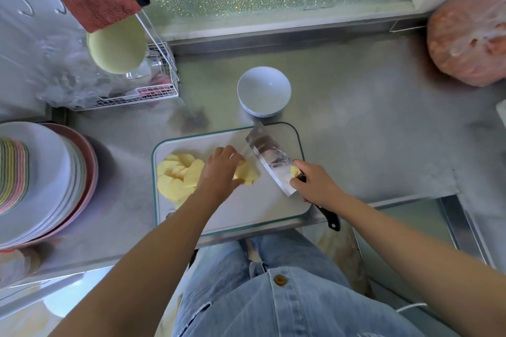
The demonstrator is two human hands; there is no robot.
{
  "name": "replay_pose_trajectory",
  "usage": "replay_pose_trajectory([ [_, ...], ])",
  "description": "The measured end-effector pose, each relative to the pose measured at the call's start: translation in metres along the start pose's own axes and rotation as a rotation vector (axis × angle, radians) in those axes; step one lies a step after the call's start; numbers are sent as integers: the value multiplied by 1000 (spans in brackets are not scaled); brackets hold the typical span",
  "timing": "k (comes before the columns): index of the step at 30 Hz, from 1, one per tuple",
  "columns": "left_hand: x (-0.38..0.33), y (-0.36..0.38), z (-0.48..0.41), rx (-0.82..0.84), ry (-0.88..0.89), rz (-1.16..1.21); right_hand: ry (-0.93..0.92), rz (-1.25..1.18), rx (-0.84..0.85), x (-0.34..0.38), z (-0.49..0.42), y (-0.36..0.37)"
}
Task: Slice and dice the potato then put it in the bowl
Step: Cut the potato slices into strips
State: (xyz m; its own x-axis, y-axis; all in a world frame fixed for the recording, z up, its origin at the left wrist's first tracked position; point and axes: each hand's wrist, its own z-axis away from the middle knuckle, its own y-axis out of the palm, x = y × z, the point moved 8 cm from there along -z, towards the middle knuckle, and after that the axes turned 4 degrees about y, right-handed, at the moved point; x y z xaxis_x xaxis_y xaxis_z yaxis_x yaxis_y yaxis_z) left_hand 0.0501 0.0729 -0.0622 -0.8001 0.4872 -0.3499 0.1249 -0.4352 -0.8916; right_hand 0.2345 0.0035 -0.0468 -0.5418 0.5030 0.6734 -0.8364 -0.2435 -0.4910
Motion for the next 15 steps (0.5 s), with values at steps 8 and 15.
replay_pose_trajectory([
  [8,4,-6,5,-28,-26,115,-23,82,26,-1,-1,8],
  [15,-3,4,12,-16,-99,43,-147,247,-69,16,10,29],
])
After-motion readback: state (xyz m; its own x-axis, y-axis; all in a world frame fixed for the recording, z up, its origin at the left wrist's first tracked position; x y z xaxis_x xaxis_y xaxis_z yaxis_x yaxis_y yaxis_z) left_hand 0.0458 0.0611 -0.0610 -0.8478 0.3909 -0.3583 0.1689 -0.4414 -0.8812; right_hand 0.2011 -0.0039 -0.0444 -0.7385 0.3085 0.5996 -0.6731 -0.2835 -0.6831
